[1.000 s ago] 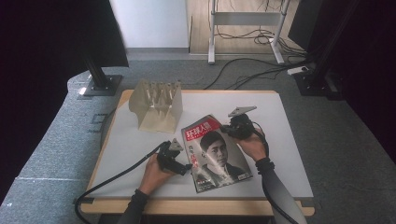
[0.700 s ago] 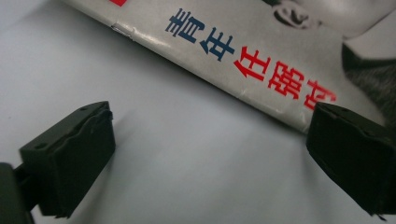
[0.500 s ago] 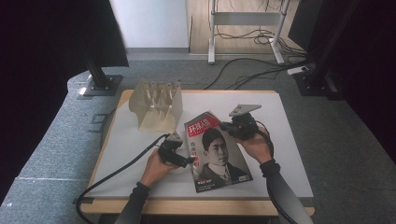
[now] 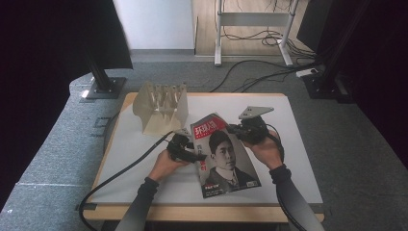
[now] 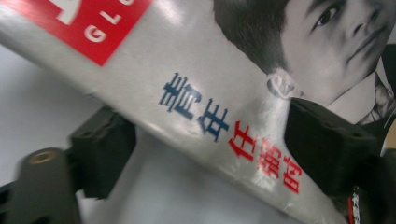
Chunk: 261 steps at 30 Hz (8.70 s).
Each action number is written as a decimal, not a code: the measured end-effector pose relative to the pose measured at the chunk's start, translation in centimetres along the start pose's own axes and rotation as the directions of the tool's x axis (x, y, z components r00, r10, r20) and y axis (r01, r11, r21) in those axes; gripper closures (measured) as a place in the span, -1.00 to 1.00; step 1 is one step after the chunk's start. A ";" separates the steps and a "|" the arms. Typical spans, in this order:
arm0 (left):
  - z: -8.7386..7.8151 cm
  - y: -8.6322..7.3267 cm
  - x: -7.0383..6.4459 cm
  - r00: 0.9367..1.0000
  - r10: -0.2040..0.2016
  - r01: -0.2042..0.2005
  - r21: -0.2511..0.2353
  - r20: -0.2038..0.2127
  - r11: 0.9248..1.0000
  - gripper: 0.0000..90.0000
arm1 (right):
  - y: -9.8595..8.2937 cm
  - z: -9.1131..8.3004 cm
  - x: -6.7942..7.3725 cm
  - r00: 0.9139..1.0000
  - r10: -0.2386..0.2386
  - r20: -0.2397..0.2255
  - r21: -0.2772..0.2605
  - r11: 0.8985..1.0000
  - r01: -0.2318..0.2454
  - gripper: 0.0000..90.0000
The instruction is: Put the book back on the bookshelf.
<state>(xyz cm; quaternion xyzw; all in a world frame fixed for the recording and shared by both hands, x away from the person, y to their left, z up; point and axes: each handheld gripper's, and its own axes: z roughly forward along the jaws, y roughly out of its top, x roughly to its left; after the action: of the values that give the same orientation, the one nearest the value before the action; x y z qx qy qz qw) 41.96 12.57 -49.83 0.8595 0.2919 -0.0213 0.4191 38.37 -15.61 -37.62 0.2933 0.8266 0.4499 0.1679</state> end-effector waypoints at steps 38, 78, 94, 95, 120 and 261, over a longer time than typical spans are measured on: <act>-9.5 6.7 -4.6 0.964 0.167 -0.188 -0.087 -0.206 0.978 0.89 | 1.2 -2.7 -2.4 0.995 0.024 0.099 -0.097 0.995 -0.014 0.91; -9.4 8.0 -6.8 0.943 0.253 -0.277 -0.092 -0.214 0.956 0.93 | -4.0 -4.6 -3.1 0.992 0.039 0.119 -0.115 0.993 -0.025 0.27; -14.6 5.8 -5.3 0.957 0.153 -0.187 -0.119 -0.247 0.975 0.93 | -9.6 -1.3 -3.7 0.981 0.115 0.155 -0.012 0.993 -0.114 -0.44; -14.9 5.7 -5.2 0.958 0.148 -0.182 -0.120 -0.247 0.976 0.93 | -10.0 -1.0 -3.7 0.980 0.119 0.162 -0.008 0.993 -0.119 -0.50; -21.4 2.8 -3.8 0.951 0.016 -0.067 -0.157 -0.309 0.985 0.94 | -16.1 4.0 -3.2 0.973 0.129 0.193 0.214 0.962 -0.170 -1.00; -21.3 -4.6 -1.1 0.877 -0.088 -0.024 -0.226 -0.472 0.974 -1.00 | -16.4 4.1 -3.2 0.970 0.146 0.196 0.185 0.966 -0.183 -1.00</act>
<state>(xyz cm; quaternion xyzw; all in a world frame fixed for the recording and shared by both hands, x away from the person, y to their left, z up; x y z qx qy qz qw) 34.26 29.84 -38.96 0.7799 0.4011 0.2178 0.4282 37.59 -21.97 -53.57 0.4161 0.8220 0.3479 0.1735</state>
